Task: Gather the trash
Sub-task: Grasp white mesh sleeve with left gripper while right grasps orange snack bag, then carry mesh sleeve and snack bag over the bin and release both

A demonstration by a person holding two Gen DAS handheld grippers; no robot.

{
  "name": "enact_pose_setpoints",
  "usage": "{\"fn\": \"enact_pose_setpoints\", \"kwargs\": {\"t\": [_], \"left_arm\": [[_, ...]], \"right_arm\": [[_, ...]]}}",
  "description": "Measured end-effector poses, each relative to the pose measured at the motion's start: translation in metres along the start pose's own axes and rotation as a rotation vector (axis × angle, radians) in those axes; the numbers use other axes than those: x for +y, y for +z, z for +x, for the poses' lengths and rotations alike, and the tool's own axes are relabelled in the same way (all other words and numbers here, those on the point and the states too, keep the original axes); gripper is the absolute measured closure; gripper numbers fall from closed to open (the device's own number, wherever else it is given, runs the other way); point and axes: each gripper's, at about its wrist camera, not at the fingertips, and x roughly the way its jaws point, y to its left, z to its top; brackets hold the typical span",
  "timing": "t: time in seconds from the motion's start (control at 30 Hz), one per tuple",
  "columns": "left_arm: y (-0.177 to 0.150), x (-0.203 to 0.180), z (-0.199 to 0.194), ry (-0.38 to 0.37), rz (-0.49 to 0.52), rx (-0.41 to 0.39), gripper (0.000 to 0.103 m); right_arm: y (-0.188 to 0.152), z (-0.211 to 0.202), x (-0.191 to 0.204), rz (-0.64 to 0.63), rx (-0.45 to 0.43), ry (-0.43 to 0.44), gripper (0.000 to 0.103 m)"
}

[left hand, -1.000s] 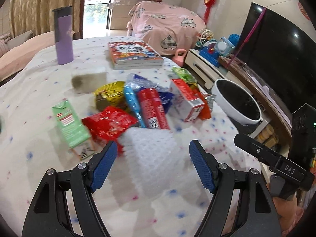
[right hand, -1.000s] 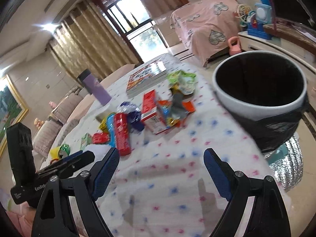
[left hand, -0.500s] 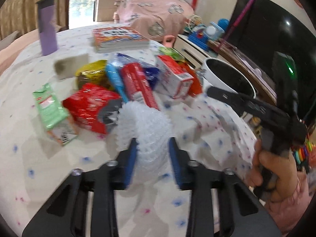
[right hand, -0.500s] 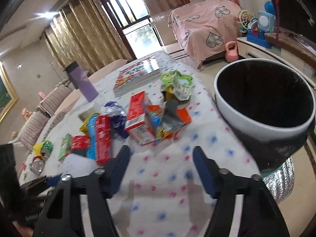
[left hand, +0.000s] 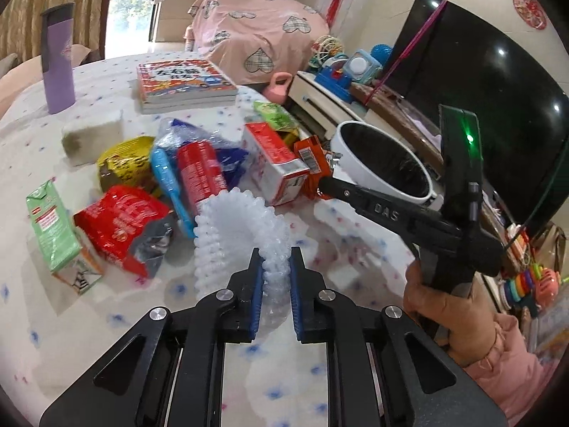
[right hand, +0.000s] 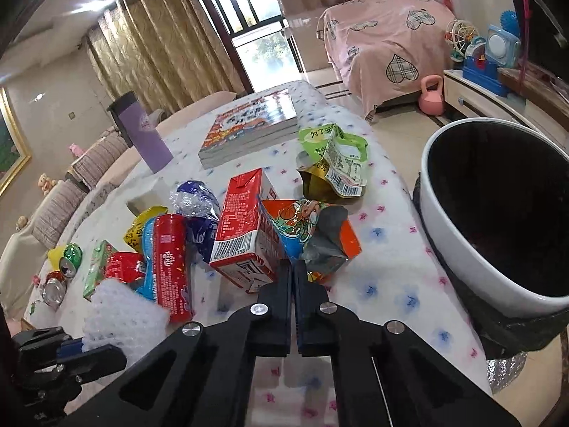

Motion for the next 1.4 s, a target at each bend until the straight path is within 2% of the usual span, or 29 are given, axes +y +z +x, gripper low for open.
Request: {"fn": "enact_pose_setpoints", "kwargs": {"t": [0.37, 0.6, 0.93, 1.4], "left_arm": [[0.016, -0.039, 0.014, -0.073, 0.061, -0.011, 0.091], [0.031, -0.068, 0.032, -0.105, 0.106, -0.014, 0.091], [0.061, -0.11, 0.059, -0.146, 0.174, -0.017, 0.091], [0.097, -0.141, 0.108, -0.162, 0.21, 0.006, 0.091]], "right_arm": [[-0.005, -0.068, -0.035, 0.079, -0.081, -0.02, 0.102], [-0.002, -0.096, -0.062, 0.127, -0.126, -0.048, 0.102], [0.005, -0.11, -0.099, 0.188, -0.155, -0.075, 0.102], [0.026, -0.106, -0.137, 0.201, -0.142, -0.104, 0.102]]}}
